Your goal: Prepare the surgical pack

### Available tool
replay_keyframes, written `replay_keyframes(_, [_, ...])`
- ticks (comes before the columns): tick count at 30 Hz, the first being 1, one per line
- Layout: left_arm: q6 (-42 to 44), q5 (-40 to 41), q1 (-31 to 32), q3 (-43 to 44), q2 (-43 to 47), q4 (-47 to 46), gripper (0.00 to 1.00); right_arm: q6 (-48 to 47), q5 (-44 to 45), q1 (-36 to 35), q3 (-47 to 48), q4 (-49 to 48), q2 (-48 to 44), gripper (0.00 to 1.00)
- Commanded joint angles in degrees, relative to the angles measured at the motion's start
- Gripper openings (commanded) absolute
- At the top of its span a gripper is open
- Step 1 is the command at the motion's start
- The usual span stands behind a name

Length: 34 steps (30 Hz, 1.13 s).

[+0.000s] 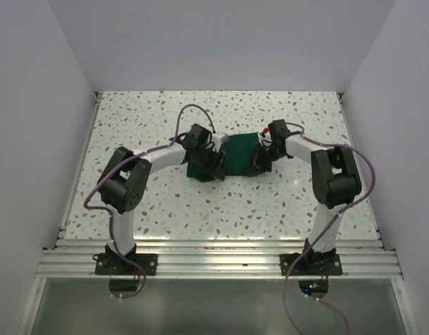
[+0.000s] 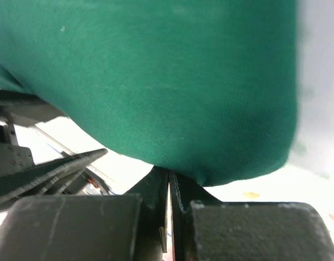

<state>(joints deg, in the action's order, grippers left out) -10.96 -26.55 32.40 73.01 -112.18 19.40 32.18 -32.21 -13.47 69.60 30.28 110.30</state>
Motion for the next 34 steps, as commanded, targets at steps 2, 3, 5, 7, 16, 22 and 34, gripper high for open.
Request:
replay_keyframes(2, [2.2, 6.2, -4.3, 6.9, -5.6, 2.8, 0.61, 1.5, 1.5, 0.0, 4.0, -0.8, 3.2, 0.00])
replay_keyframes(3, [2.6, 6.4, -4.5, 7.8, -5.9, 3.5, 0.61, 1.8, 1.3, -0.1, 4.2, -0.9, 3.9, 0.00])
replay_keyframes(5, [3.2, 6.7, -5.4, 9.5, -5.9, 4.5, 0.62, 1.8, 0.7, -0.1, 4.8, -0.5, 3.9, 0.00])
replay_keyframes(7, [3.6, 5.7, -5.4, 9.7, -4.8, 5.3, 0.66, 1.0, 0.8, 0.0, 5.1, 0.5, 2.6, 0.00])
replay_keyframes(16, [-1.8, -0.8, -1.9, -7.3, 19.1, 2.5, 1.00, -6.9, 8.9, 0.1, 6.8, 16.3, -10.7, 0.56])
replay_keyframes(22, [-5.9, 0.7, -1.6, -18.5, 31.1, -2.2, 1.00, -9.2, 13.4, 0.2, 2.4, 18.0, -16.1, 0.99])
replay_keyframes(34, [-23.2, 1.8, -1.7, -33.7, 45.6, -17.8, 1.00, -9.2, 8.8, -0.1, -12.2, 1.2, -22.9, 0.99])
